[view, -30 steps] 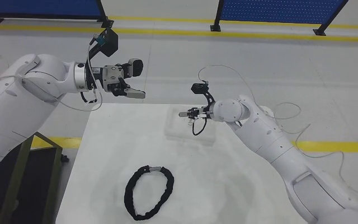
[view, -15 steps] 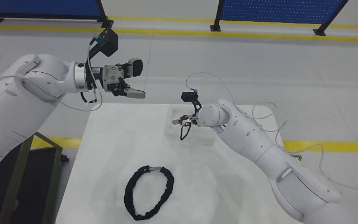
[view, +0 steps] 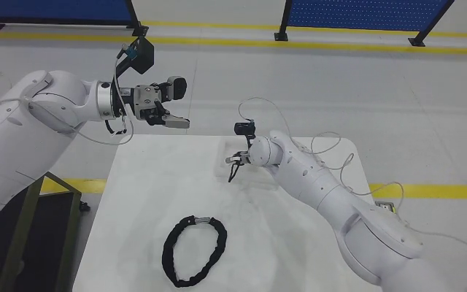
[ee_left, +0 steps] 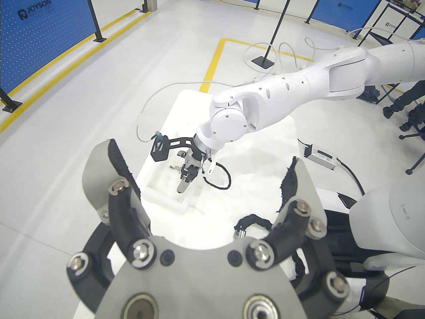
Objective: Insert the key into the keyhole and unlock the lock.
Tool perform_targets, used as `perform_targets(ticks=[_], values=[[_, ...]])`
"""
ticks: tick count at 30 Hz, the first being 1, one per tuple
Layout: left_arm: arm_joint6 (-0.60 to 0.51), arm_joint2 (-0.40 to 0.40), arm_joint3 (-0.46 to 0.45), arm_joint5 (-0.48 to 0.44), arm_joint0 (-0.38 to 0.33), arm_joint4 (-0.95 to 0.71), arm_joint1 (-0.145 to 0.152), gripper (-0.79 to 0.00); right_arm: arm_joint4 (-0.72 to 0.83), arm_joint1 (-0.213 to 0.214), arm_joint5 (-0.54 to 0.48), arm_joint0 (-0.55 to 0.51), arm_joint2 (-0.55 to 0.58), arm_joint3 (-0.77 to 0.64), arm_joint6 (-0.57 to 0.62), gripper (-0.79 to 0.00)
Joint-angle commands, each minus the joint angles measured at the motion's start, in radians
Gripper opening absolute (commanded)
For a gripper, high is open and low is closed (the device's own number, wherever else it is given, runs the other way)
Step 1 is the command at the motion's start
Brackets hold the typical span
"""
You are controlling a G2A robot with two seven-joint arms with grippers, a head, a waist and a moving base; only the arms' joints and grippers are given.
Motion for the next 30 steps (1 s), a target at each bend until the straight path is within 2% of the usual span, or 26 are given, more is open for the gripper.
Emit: perform_targets(ticks=[1,3,7,16,30], values=[[0.0,0.0,0.0,0.0,0.0,0.0,0.0,0.0,-0.015,-0.01,0.006,0.009,-0.006,0.02,0.013,-0.234],[0.0,0.0,0.0,0.0,0.0,0.0,0.0,0.0,-0.035,-0.021,0.014,0.017,-0.014,0.039,0.029,-0.302],[0.0,0.0,0.0,0.0,0.0,0.0,0.0,0.0,-0.06,-0.042,0.027,0.026,-0.023,0.071,0.041,-0.376],[0.0,0.0,0.0,0.0,0.0,0.0,0.0,0.0,-0.101,-0.082,0.029,0.045,-0.027,0.145,0.057,-0.431],[0.0,0.0,0.0,0.0,0.0,0.0,0.0,0.0,-0.113,-0.138,-0.011,0.053,-0.01,0.253,0.037,-0.566]])
